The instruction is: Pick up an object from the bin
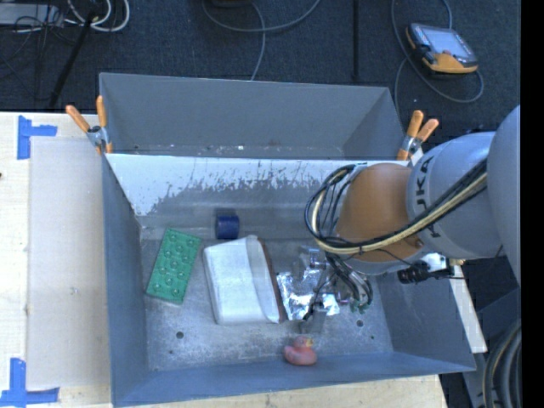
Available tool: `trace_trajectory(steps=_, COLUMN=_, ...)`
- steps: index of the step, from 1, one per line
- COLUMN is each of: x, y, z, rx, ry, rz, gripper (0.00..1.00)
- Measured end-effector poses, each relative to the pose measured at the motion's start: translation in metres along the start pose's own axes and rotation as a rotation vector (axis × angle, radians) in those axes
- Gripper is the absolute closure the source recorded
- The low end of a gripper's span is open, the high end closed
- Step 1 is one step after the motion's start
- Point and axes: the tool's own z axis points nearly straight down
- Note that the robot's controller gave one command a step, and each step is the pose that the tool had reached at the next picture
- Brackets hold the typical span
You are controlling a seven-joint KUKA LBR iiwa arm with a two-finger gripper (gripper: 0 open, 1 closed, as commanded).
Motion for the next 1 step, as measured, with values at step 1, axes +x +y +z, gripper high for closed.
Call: trace_trajectory(steps=1, x=-0.0003, y=0.0, z=0.0, rx=0.0, ry=0.0, rz=0.002, gripper=0.0)
